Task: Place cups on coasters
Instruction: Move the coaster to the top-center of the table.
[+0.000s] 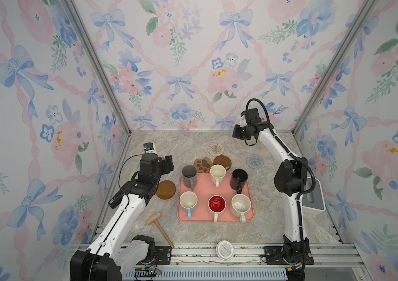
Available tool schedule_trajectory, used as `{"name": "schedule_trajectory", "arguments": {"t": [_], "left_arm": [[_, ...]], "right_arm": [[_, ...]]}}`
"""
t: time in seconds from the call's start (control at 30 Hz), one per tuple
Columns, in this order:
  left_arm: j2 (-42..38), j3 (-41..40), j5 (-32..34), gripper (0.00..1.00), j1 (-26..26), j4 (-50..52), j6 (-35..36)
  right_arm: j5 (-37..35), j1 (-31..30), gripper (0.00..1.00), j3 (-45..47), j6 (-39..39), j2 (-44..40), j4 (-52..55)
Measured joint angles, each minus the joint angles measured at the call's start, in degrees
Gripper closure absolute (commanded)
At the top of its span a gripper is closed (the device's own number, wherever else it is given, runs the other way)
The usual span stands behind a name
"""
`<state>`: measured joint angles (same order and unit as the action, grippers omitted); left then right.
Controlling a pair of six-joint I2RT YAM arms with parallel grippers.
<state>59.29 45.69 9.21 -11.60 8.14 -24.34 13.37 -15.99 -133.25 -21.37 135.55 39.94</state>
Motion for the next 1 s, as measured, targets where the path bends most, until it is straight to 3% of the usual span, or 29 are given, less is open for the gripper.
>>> {"name": "schedule_trajectory", "arguments": {"t": [0.13,0.53,1.0], "left_arm": [[-0.4,-0.5,-0.1,0.15,0.0,0.2,0.0],[-2.6,-1.7,-0.2,0.14,0.0,0.8,0.0],[-6.0,-4.3,-0.2,0.14,0.0,1.4,0.0]], "right_arm": [[4.7,-0.8,1.00,-7.8,-0.7,8.9,0.4],[17.9,-0.9,1.00,-8.1,-9.7,18.3,-8.6],[17.2,-1.0,1.00,-9.6,-10.3,22.3,-9.5]]}}
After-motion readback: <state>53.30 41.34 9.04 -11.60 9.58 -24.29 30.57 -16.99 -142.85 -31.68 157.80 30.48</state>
